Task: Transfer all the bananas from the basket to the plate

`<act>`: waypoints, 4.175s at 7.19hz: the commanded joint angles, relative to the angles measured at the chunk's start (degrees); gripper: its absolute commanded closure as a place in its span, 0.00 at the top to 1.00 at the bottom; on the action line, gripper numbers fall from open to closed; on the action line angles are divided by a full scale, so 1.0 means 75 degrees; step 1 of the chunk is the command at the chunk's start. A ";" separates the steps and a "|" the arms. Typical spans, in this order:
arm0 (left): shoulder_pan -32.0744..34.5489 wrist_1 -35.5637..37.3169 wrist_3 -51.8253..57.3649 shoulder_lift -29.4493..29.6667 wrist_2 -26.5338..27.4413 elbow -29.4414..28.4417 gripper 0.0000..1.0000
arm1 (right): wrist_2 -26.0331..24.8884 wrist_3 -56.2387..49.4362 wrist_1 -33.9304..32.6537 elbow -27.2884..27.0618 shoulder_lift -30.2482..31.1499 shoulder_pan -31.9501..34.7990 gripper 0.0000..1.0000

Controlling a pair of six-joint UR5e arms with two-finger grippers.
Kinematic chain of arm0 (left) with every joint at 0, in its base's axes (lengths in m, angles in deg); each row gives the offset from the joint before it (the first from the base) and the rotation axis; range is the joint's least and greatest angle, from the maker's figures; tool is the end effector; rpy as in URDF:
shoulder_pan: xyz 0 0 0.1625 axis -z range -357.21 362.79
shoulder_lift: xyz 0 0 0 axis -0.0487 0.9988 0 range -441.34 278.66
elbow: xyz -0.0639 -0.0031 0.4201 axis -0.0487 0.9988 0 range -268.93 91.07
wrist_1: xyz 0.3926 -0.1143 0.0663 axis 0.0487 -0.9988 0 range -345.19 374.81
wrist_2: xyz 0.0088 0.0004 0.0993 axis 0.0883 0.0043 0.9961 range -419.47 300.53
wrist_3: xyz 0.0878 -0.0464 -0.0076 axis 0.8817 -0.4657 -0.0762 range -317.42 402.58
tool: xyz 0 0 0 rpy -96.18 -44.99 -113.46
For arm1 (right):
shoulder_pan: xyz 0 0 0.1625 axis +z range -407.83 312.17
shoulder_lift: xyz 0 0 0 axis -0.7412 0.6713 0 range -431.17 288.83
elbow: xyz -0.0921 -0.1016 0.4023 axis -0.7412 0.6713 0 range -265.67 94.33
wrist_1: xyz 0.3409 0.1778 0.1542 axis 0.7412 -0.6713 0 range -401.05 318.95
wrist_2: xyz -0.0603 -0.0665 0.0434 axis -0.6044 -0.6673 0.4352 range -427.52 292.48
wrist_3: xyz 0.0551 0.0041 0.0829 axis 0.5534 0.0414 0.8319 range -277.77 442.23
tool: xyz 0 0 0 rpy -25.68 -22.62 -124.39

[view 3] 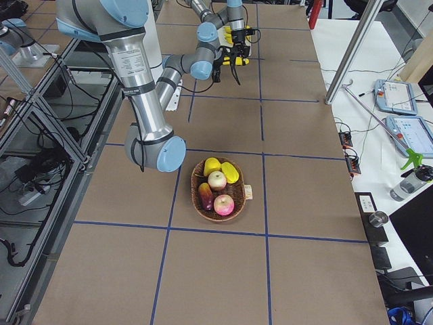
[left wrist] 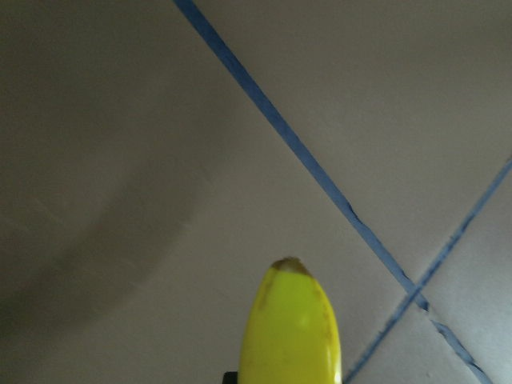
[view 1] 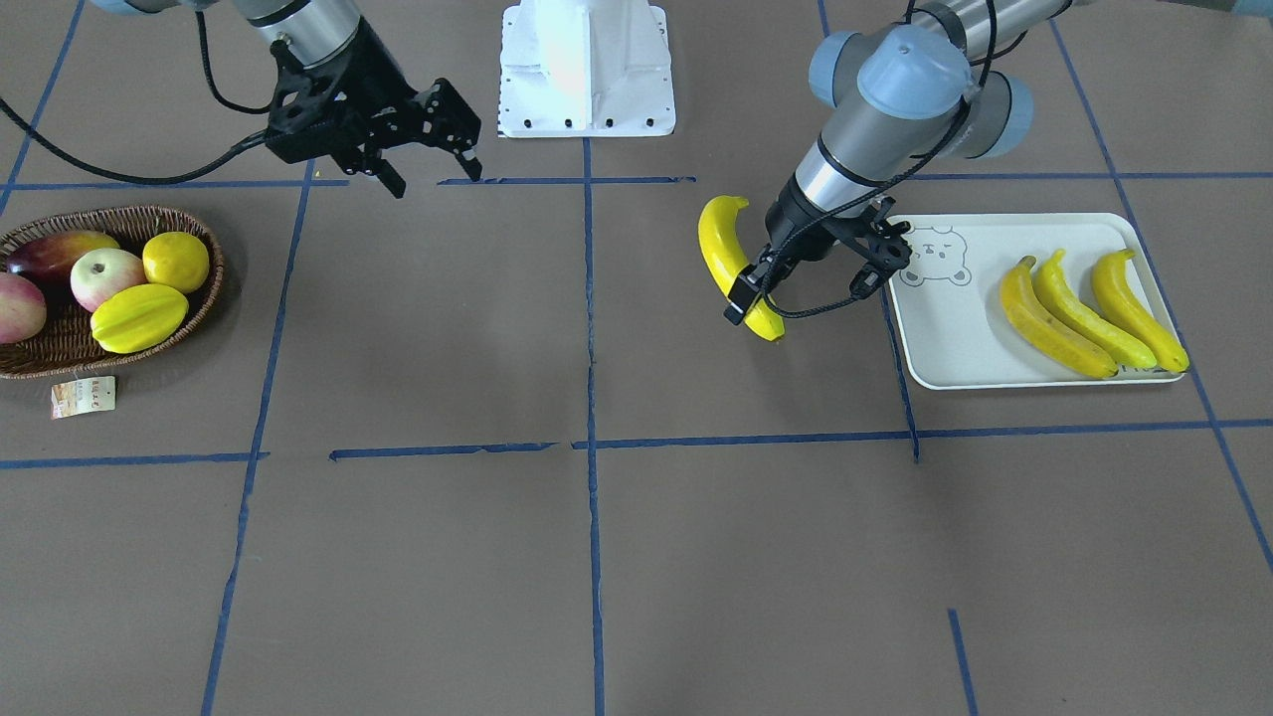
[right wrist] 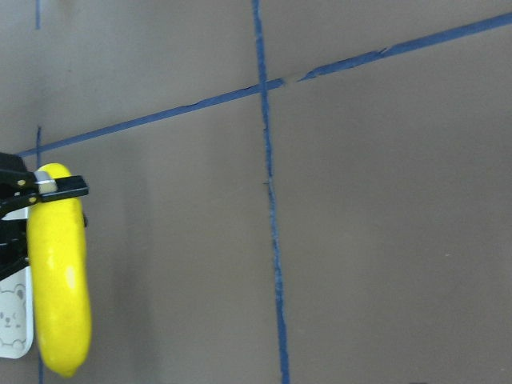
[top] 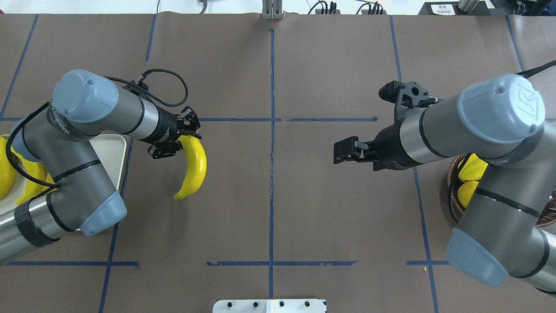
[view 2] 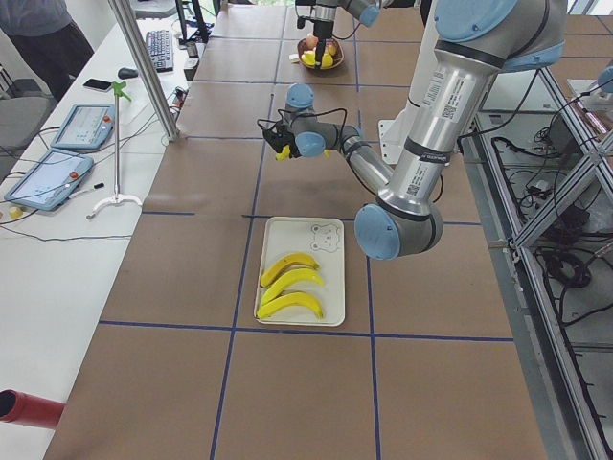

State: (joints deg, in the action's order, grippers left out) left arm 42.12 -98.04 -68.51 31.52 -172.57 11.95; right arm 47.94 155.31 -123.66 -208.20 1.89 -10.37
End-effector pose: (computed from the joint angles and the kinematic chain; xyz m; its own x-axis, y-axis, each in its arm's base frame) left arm 0.4219 -0.4674 0.3035 0.2790 -0.6563 -0.7010 0.4609 0.7319 -0.5019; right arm -0.3487 -0.3811 0.2367 0.4921 0.0459 0.8693 -0.1257 0.9919 0.0187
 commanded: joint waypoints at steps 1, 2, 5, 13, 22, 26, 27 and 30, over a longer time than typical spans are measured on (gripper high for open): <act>0.0367 0.0933 0.1118 -0.0828 -0.0048 0.0327 0.00 | 0.0344 -0.2070 -0.1693 -0.0116 0.0254 0.0651 0.99; 0.0659 0.0994 0.1506 -0.1551 -0.0048 0.0666 0.00 | 0.0333 -0.3113 -0.2420 -0.0082 0.0348 0.0862 0.99; 0.1329 0.0878 0.3262 -0.2786 -0.0025 0.0799 0.00 | 0.0518 -0.7142 -0.2919 0.0000 0.1668 0.2814 0.99; 0.1411 -0.0998 0.3262 -0.2812 0.0339 -0.0715 1.00 | 0.1399 -1.1268 -0.2837 0.0317 0.3091 0.4978 0.99; 0.5743 0.1523 1.4469 -0.4172 -0.2825 -0.0035 1.00 | 0.2323 -1.2408 -0.2826 0.1276 0.4368 0.7284 0.99; 0.6813 0.3438 1.6320 -0.4160 -0.2802 0.0305 1.00 | 0.2629 -1.0941 -0.2510 0.1184 0.4286 0.7240 0.99; 0.6953 0.3491 1.6369 -0.4253 -0.2767 0.0144 1.00 | 0.2606 -1.0893 -0.2509 0.1207 0.4286 0.7170 0.99; 0.6966 0.3316 1.6322 -0.4571 -0.2732 0.0154 1.00 | 0.2594 -1.0905 -0.2509 0.1196 0.4286 0.7146 0.99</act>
State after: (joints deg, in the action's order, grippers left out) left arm 94.26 -72.67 53.93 -2.50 -193.32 12.96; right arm 67.41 73.52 -142.49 -199.22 34.04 43.28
